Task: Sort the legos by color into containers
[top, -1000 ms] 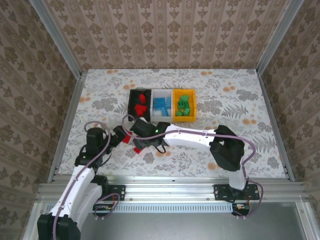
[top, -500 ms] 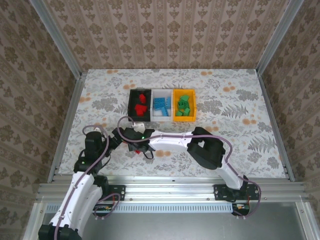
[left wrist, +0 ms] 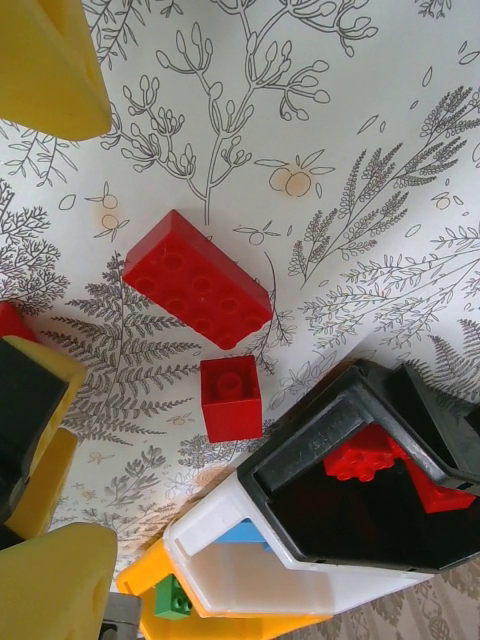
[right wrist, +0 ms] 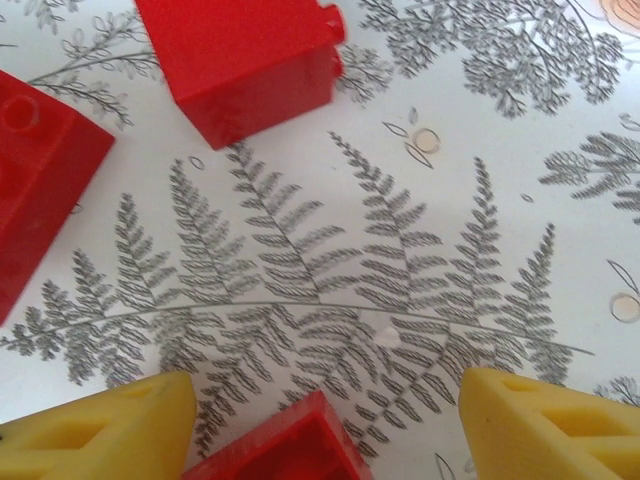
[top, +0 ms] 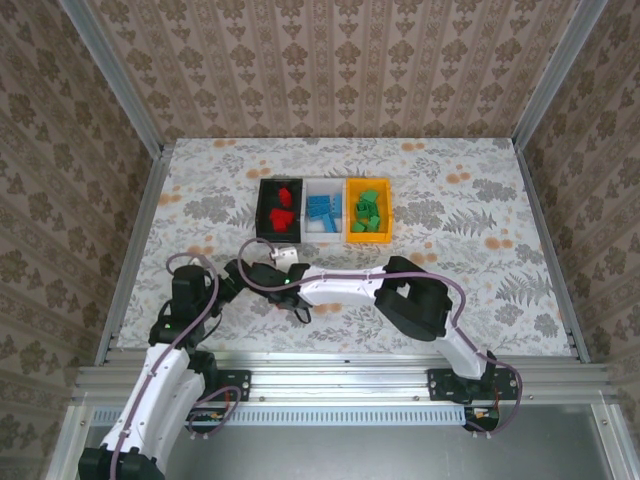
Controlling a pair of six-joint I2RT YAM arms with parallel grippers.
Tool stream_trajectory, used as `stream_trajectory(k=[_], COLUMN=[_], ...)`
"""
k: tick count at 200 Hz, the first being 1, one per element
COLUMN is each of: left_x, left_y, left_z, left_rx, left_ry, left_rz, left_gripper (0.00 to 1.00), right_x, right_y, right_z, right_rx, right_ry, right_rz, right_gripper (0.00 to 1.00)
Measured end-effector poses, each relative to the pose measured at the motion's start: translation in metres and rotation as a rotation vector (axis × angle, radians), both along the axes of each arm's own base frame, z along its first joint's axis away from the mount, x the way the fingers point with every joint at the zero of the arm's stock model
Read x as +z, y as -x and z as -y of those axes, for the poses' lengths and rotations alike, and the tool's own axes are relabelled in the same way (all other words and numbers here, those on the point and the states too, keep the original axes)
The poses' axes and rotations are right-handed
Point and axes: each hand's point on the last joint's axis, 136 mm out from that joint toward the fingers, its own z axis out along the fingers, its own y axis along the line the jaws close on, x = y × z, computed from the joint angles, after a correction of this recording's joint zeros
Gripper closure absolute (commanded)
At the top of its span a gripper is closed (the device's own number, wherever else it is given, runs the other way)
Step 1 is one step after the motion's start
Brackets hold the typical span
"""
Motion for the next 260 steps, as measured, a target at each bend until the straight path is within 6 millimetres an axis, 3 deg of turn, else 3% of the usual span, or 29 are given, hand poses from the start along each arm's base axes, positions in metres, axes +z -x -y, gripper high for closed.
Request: stream_trajectory(k=[45,65,82,118,139,166,231,260], left_x=[0.004,0.004,0.003,0.001,0.002,0.001,-0.006,-0.005], left_y=[-0.001,0.000,0.000,0.000,-0.001,-0.003,-0.007,-0.010], left_z=[0.000,0.000,0.000,-0.001,0.000,0.000,0.001,0.002], left_rx=[0.004,0.004,0.004,0.004,0.006,0.006,0.003,0.002], left_ry=[0.002,0.002,0.002,0.001,0.004,0.004,0.002,0.001], left_rz=[0.019,0.017,0.012,0.004,0.008,0.004,-0.019,-0.025], left_gripper=[0.00,0.00,0.00,0.00,0.00,0.00,0.00,0.00], right_x=[-0.001,-0.004,-0.006,-0.006,0.002,0.015,-0.007,-0.005], right_y=[0.018,0.029,0.036,0.049,0.055,0.062,0.132,0.128], right_z=[0.038,0.050,0.050,0.062,0.074,0.077,0.091,0.088], right_rx=[-0.018,-0.002,0.023,0.059,0.075,0.124,0.314,0.345], right_ry=[0.022,0.006,-0.024,-0.026,-0.004,-0.011,0.094,0.110], right_rz=[-0.035,-0.087,-0.132,-0.173,-0.175,-0.172,-0.305,-0.301], right_gripper=[0.35,0.42,0.42,0.29,0.28,0.28,0.28,0.28])
